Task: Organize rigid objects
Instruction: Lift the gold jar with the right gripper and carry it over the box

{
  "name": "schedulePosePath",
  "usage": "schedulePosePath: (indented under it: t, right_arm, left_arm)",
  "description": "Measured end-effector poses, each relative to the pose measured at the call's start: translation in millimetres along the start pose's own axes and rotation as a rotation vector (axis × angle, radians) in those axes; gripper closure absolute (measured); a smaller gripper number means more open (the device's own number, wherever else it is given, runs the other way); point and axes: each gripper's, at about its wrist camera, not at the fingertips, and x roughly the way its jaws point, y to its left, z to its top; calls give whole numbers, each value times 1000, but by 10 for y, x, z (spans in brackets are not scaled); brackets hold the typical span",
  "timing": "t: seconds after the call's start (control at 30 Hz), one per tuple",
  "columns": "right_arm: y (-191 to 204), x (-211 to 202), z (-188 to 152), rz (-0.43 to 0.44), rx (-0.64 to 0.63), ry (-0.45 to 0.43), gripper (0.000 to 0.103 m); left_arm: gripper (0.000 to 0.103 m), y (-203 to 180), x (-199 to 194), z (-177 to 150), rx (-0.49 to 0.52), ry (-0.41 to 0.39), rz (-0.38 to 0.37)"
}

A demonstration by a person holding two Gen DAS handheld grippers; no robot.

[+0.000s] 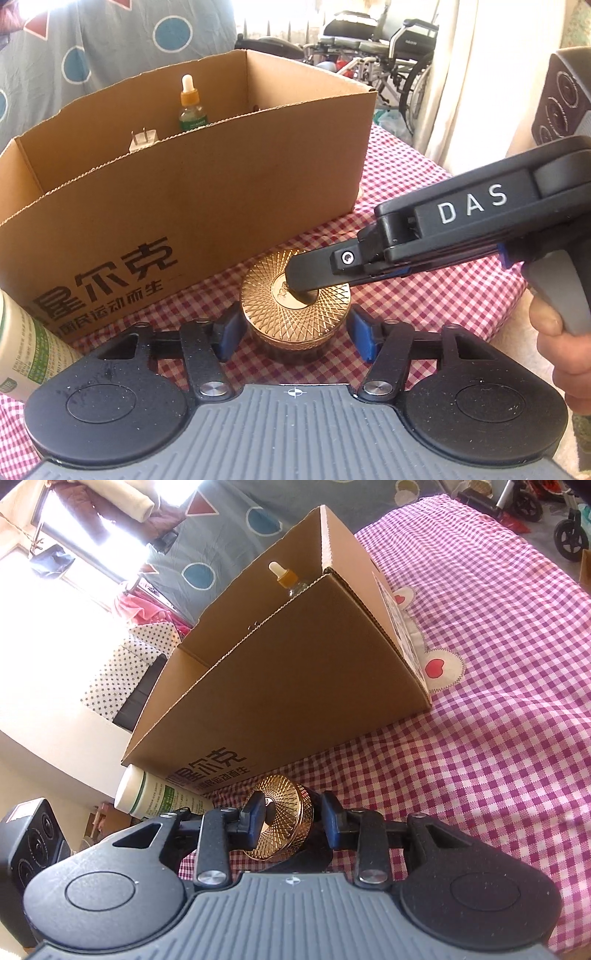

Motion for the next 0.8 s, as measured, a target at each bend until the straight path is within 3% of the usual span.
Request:
schedulePosePath:
  t: [0.17, 0.5, 0.8]
  right_arm:
    - [-42, 0, -25, 8, 17, -8, 61]
    - [19, -32, -43, -7, 10, -21, 61]
    - [240, -226, -64, -4, -29, -61, 61]
  left_arm:
    - [47, 12, 11, 10, -8, -2, 1]
    - [47, 5, -43, 17, -24, -10, 8]
    - [47, -44, -325, 39, -25, -64, 21]
